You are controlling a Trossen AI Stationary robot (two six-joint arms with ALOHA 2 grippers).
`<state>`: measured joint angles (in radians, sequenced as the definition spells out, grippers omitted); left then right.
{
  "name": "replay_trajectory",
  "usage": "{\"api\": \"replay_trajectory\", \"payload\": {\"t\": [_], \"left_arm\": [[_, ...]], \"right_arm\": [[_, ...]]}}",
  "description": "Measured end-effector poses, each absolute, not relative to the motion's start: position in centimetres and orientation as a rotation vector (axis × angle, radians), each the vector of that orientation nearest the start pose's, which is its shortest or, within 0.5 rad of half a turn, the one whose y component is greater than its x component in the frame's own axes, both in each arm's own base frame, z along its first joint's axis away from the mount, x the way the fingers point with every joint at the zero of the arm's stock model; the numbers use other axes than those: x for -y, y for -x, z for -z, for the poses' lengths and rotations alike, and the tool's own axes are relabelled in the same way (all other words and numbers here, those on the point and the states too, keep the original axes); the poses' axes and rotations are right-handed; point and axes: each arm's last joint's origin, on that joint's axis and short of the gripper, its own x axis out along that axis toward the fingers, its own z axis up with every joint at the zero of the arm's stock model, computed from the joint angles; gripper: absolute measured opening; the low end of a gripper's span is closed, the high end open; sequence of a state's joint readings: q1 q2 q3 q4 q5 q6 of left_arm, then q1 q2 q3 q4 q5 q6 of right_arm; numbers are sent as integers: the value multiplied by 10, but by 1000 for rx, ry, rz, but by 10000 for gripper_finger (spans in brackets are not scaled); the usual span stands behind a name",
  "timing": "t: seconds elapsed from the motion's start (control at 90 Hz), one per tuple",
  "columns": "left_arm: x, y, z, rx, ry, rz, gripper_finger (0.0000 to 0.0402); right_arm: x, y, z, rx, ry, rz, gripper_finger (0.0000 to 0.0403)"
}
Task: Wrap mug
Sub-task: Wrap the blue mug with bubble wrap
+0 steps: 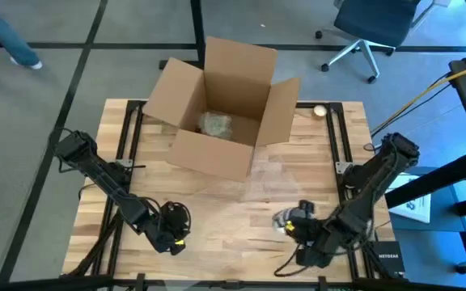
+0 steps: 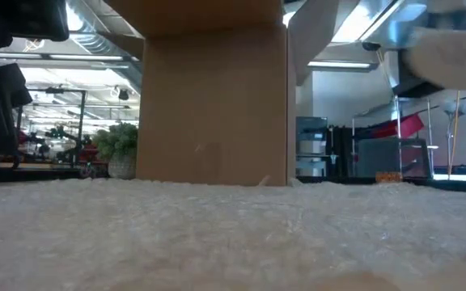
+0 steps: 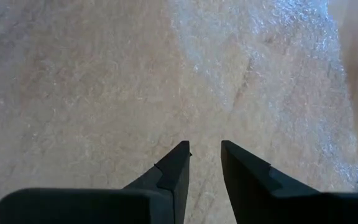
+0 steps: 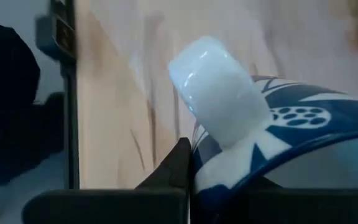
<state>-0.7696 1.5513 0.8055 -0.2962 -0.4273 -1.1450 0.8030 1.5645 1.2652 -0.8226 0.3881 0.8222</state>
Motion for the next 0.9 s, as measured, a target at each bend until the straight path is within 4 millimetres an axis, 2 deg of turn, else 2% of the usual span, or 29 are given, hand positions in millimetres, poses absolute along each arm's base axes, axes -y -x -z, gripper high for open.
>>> {"api": "replay_trajectory", "payload": {"t": [0.156, 0.267, 0.456, 0.667, 0.9], "left_arm": [[187, -212, -164, -887, 476, -212, 76], [187, -213, -164, -886, 483, -217, 76], [185, -215, -164, -883, 486, -225, 76], [179, -220, -164, -880, 476, -240, 76], [176, -222, -164, -880, 458, -241, 76]], "right_arm": [[-215, -264, -258, -865, -22, -68, 1], [-210, -288, -249, -847, 27, -111, 0], [-201, -331, -241, -911, 87, -124, 0], [-193, -377, -215, -1060, 97, -145, 0], [-186, -409, -193, -1150, 114, -137, 3]]}}
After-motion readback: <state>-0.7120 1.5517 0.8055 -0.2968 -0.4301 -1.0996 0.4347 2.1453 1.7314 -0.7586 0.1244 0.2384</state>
